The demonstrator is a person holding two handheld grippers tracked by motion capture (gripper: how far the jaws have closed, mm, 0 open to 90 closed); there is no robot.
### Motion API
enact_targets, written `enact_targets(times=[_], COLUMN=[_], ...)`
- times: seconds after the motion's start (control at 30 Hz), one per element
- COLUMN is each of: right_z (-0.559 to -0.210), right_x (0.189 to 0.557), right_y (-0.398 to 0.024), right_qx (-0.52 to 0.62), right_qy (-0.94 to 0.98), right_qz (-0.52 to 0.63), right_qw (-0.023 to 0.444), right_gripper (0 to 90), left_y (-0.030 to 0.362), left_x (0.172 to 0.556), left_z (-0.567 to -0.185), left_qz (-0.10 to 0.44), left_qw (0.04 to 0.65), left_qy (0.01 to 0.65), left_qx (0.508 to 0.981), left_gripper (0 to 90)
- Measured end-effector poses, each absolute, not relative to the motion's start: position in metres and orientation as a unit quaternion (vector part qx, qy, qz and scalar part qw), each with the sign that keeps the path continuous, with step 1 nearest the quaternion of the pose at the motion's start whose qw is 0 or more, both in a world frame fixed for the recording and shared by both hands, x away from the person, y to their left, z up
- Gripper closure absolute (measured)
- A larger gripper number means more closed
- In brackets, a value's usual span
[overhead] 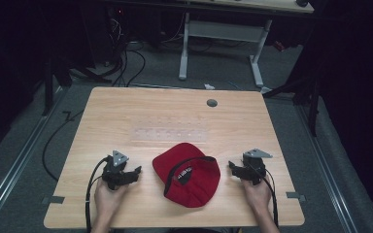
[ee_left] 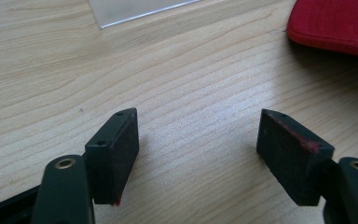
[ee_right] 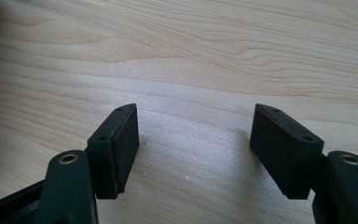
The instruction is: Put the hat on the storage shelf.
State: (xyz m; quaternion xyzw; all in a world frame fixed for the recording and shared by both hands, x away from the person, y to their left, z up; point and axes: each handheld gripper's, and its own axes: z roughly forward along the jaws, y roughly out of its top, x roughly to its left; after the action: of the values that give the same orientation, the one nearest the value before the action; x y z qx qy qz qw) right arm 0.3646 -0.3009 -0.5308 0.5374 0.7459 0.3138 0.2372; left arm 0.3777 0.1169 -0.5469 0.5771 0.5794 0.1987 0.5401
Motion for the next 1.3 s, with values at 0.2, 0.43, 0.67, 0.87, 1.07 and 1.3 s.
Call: enact_targets(times=[0.2,0.43,0.67,0.87,1.07,1.3], right_z=[-0.531,-0.531,-0.530,-0.529,-0.527,-0.523], right_x=[0.365,0.365,0.364,0.364,0.364,0.355], right_y=[-0.301,-0.301,-0.301,-0.300,-0.303,-0.304], right_qx=[0.537,0.536,0.534,0.537,0.544,0.534], right_qy=[0.746,0.747,0.750,0.751,0.748,0.748], right_qz=[0.314,0.314,0.312,0.307,0.305,0.330], right_qw=[0.237,0.236,0.235,0.232,0.227,0.216], right_gripper=[33.0,33.1,33.0,33.2,41.9,47.6], left_y=[0.117,0.117,0.117,0.117,0.117,0.117], left_x=[0.378,0.378,0.378,0.378,0.378,0.378], left_z=[-0.547,-0.547,-0.547,-0.547,-0.547,-0.547], left_qz=[0.199,0.199,0.200,0.198,0.198,0.198], left_qw=[0.540,0.539,0.538,0.538,0.538,0.538], left_qy=[0.580,0.581,0.582,0.582,0.582,0.582], left_qx=[0.577,0.576,0.576,0.577,0.577,0.577], left_gripper=[29.3,28.6,27.8,27.5,27.3,27.3])
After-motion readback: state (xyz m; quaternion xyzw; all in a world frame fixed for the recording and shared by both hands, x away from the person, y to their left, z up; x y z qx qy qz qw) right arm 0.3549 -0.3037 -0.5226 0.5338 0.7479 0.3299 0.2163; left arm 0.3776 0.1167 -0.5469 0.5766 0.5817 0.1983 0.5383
